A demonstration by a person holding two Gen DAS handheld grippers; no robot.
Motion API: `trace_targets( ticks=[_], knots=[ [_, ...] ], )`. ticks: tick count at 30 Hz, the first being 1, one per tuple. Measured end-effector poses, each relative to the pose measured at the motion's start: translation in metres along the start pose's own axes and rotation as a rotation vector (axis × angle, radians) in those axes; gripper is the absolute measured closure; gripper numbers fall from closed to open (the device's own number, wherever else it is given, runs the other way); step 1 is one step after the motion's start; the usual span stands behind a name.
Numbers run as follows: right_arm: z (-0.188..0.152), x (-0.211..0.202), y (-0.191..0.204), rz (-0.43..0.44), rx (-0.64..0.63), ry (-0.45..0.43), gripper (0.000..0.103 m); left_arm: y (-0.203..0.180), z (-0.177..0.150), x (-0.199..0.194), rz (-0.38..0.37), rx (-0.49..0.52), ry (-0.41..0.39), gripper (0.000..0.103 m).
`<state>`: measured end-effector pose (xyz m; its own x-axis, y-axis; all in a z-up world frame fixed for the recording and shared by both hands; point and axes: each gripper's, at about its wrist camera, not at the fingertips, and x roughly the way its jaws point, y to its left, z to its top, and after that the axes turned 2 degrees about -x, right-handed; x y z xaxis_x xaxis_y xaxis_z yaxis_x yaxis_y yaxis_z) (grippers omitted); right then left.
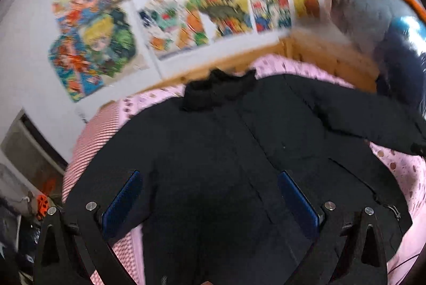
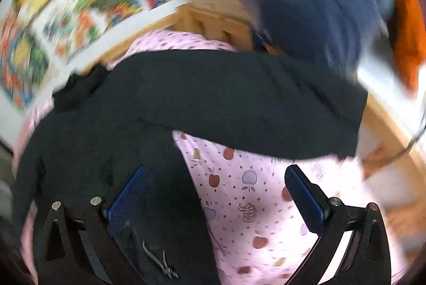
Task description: Fold large clothes
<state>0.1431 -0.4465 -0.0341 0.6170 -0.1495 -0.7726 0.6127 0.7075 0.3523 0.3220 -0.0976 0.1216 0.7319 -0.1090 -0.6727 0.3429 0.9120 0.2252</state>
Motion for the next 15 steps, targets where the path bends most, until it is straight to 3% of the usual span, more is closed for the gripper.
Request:
trace_targets(
  ticks=[3, 5, 10, 15],
  knots=[
    [-0.026, 0.026, -0.027, 0.131, 0.137, 0.096, 0.001, -0.019, 0.021, 0.039, -0.057, 0.003, 0.055, 0.000],
    [-0.034, 0.039, -0.038, 0.195, 0.195, 0.109, 0.001, -0.034, 0.035, 0.061, -0.095, 0.010, 0.065, 0.000],
    [-0.030, 0.055, -0.035, 0.238, 0.263, -0.032, 0.001, -0.086, 0.060, 0.119, -0.153, 0.018, 0.045, 0.000],
    [-0.022, 0.064, -0.053, 0.222, 0.415, -0.102, 0.002, -0.130, 0.069, 0.179, -0.233, -0.009, 0.119, 0.000]
  ],
)
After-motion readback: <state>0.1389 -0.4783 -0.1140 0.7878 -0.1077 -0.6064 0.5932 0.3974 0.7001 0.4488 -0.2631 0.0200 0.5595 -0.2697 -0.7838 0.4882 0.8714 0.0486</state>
